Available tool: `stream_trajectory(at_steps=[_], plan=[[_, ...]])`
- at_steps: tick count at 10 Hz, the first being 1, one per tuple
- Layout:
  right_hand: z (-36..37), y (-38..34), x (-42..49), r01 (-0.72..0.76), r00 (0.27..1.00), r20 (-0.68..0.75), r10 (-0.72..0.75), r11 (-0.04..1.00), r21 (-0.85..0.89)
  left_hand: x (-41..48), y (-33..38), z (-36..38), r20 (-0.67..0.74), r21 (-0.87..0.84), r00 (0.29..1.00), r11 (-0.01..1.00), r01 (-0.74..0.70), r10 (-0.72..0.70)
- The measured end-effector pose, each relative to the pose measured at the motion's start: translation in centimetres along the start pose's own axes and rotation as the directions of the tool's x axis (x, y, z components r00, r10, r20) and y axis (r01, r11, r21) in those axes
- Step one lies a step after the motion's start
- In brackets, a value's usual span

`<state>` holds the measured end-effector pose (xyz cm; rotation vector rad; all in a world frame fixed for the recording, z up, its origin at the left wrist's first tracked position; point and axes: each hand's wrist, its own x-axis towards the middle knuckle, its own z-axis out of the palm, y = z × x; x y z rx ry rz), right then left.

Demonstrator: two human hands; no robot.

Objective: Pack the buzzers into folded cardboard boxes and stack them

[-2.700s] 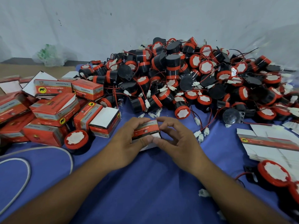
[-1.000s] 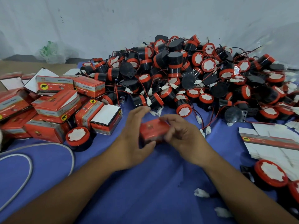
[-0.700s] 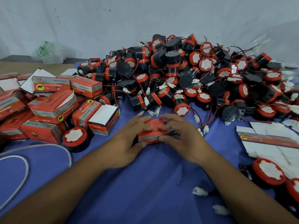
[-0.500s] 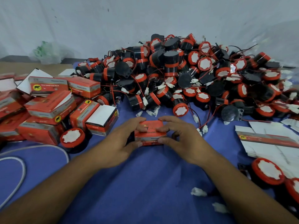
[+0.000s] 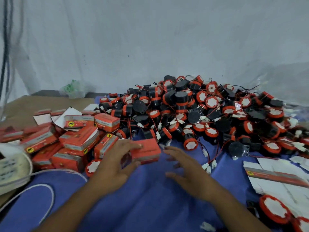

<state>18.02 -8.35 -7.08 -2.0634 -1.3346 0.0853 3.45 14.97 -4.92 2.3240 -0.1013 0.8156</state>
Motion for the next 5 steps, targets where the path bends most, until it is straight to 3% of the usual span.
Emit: stream_trajectory(at_steps=[1, 2, 3, 4, 5], plan=[[0.1, -0.1, 0.0, 0.011, 1.0, -0.025, -0.011, 1.0, 0.009, 0.4, -2.1, -7.3, -0.377, 0.355, 0.926, 0.926, 0.128, 0.017], [-0.1, 0.0, 0.2, 0.01, 0.999, -0.044, -0.01, 1.0, -0.01, -0.2, -4.7, -13.6, -0.545, 0.492, 0.834, 0.772, 0.403, -0.087], [-1.1, -1.2, 0.5, -0.014, 0.991, -0.131, 0.027, 0.995, 0.097, -1.1, -6.2, -15.1, -0.466, 0.457, 0.813, 0.692, 0.559, -0.349], [-3.8, -3.1, 0.6, 0.038, 0.941, -0.336, 0.038, 0.975, 0.218, -2.1, -5.7, -14.4, -0.426, 0.45, 0.841, 0.728, 0.518, -0.335], [-9.1, -5.7, -0.2, 0.142, 0.828, -0.56, 0.024, 0.957, 0.252, -3.6, -3.6, -11.9, -0.519, 0.471, 0.848, 0.792, 0.388, -0.107]])
